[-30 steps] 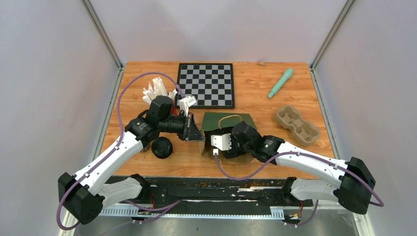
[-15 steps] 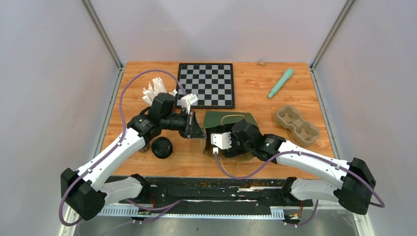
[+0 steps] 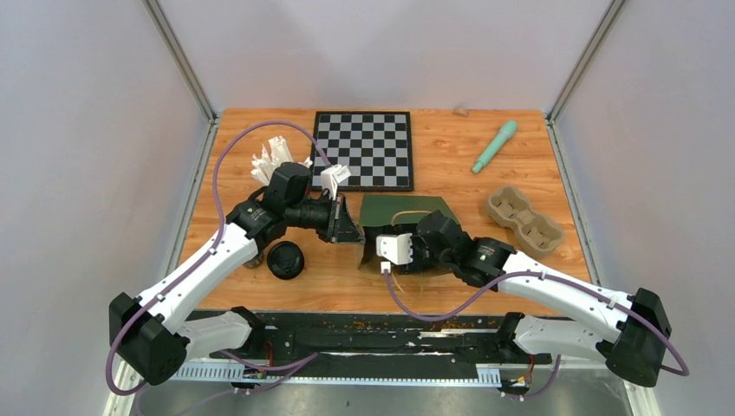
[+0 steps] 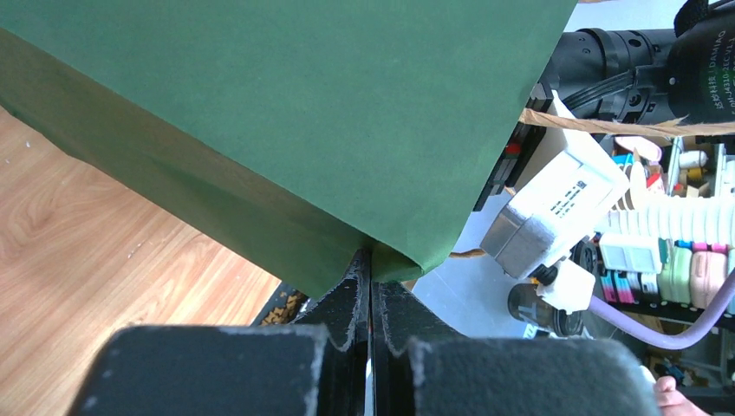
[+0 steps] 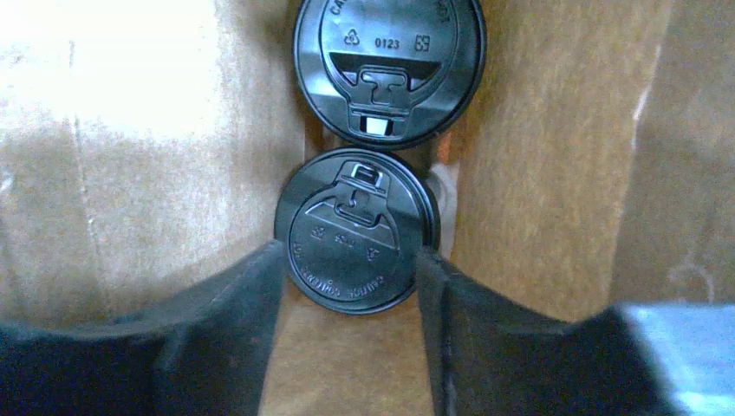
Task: Pack the takeout coffee
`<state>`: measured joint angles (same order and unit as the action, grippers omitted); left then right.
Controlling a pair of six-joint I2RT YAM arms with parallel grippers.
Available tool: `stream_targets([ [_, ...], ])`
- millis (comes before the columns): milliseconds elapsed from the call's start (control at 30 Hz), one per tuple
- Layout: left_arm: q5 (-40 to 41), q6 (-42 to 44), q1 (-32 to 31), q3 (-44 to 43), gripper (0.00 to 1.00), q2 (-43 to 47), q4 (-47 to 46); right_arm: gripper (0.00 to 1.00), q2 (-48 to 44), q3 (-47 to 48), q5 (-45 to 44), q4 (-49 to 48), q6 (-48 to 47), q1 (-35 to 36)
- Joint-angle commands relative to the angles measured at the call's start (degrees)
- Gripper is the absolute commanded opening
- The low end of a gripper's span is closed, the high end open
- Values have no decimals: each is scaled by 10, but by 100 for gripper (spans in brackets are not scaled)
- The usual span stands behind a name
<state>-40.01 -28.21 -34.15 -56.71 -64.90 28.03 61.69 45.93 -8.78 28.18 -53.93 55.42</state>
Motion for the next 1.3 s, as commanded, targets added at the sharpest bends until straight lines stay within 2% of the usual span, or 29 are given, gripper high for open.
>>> stream_targets([
  [0, -3, 9, -2, -20, 0, -6, -5, 48, -13, 24, 33, -7, 13, -2],
  [33, -2, 9, -2, -20, 0, -5, -5, 41, -11, 24, 38, -8, 15, -2],
  [100, -3, 9, -2, -19, 0, -4, -4, 36, -7, 23, 44, -12, 20, -2],
  [400, -6, 12, -2, -22, 0, -3, 0, 31, 6, 10, 52, -46, 24, -2],
  [800, -9, 10, -2, -23, 0, -1, 2, 24, 10, -7, 47, -61, -27, -2],
  [967, -10, 11, -2, -21, 0, 2, 4, 18, 27, -16, 29, -66, -27, -4],
  [1267, -15, 13, -2, -16, 0, 5, 2, 14, 37, -36, -8, -105, -3, -32],
])
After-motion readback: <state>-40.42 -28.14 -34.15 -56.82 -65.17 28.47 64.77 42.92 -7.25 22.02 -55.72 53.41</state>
